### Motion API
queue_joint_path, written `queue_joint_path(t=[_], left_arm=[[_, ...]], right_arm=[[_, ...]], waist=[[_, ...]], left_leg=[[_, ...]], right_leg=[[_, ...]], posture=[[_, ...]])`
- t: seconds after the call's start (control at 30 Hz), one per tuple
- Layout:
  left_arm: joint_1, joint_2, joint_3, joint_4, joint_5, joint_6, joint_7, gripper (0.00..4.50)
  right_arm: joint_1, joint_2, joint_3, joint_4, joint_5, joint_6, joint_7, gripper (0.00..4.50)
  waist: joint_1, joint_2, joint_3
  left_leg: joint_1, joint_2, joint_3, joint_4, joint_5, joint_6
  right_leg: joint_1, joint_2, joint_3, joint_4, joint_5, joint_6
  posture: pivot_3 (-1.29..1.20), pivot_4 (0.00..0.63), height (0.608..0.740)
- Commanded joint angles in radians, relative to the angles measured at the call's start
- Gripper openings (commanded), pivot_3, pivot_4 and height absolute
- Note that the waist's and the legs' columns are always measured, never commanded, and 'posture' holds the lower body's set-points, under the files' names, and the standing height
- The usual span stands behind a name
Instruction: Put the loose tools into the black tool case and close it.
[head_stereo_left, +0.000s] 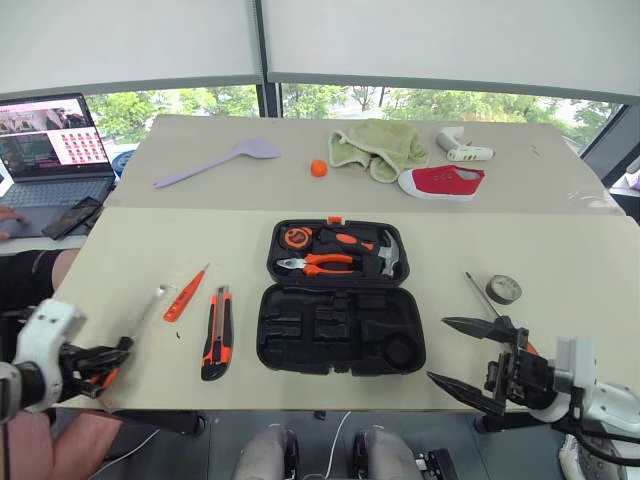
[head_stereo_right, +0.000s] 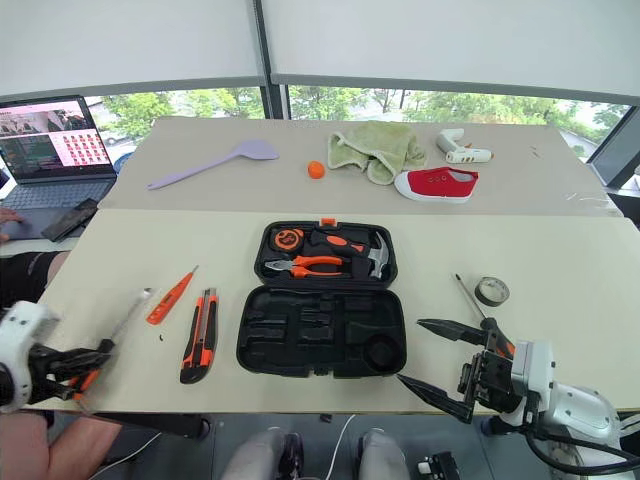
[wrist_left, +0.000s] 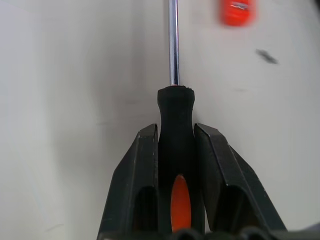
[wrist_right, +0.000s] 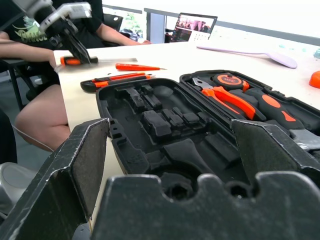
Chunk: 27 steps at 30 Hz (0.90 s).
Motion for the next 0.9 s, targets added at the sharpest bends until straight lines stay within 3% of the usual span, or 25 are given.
queue_joint_path(t=[0.03, 0.2, 0.27, 0.37, 0.47, 0.7, 0.9], left_arm=[[-0.059, 0.043, 0.057, -0.013, 0.021, -0.169, -0.157, 0.64], [-0.292, 0.037, -0.125, -0.09, -0.033, -0.315, -0.334, 0.64], [-0.477, 0.005, -0.313, -0.107, -0.013, -0.338, -0.381, 0.64], [-0.8, -0.11, -0.679, -0.058, 0.159, -0.382, -0.467, 0.64], [-0.963, -0.208, -0.872, 0.051, 0.331, -0.471, -0.477, 0.64], [-1.127, -0.352, -1.062, 0.218, 0.519, -0.49, -0.459, 0.64], [-1.12, -0.398, -1.092, 0.231, 0.567, -0.487, -0.459, 0.64]], right_arm=[[-0.014, -0.008, -0.056, 0.012, 0.011, -0.035, 0.006, 4.5], [-0.03, -0.019, -0.107, 0.064, 0.006, -0.044, 0.004, 4.5], [-0.034, -0.026, -0.123, 0.073, 0.006, -0.038, -0.001, 4.5], [-0.025, -0.041, -0.148, 0.052, 0.005, -0.003, -0.037, 4.5], [-0.011, -0.049, -0.164, 0.026, 0.008, 0.028, -0.072, 4.5], [0.0, -0.056, -0.177, -0.082, 0.059, 0.127, -0.161, 4.5], [-0.021, -0.054, -0.154, -0.162, 0.088, 0.189, -0.195, 4.5]], waist=[[0.007, 0.0, 0.0], [0.032, 0.001, 0.001], [0.032, 0.002, 0.001], [0.043, 0.004, 0.001], [0.031, 0.003, 0.001], [0.003, 0.002, 0.002], [0.006, 0.002, 0.002]], left_leg=[[0.0, 0.0, 0.0, 0.0, 0.0, 0.0], [-0.002, -0.002, 0.0, 0.0, -0.001, 0.001], [-0.001, -0.002, 0.0, 0.0, 0.001, -0.002], [-0.004, -0.004, 0.002, 0.002, 0.004, -0.004], [-0.007, -0.004, 0.003, 0.009, 0.009, 0.006], [-0.007, -0.001, 0.004, 0.011, 0.005, 0.012], [-0.011, -0.001, 0.002, 0.018, 0.0, 0.02]], right_leg=[[0.0, -0.001, 0.0, -0.001, 0.0, 0.0], [0.001, -0.007, -0.001, -0.002, 0.0, 0.0], [0.002, -0.007, -0.001, -0.002, 0.001, 0.002], [0.006, 0.003, -0.004, 0.0, 0.002, 0.004], [0.006, 0.008, -0.003, 0.002, 0.003, 0.005], [0.004, 0.012, 0.001, 0.002, 0.003, 0.006], [0.004, 0.01, 0.0, 0.003, 0.003, 0.007]], posture=[[0.0, 0.15, 0.74], [0.0, 0.15, 0.74], [0.0, 0.15, 0.74], [0.0, 0.15, 0.74], [0.0, 0.15, 0.74], [0.0, 0.15, 0.74], [0.0, 0.15, 0.74]])
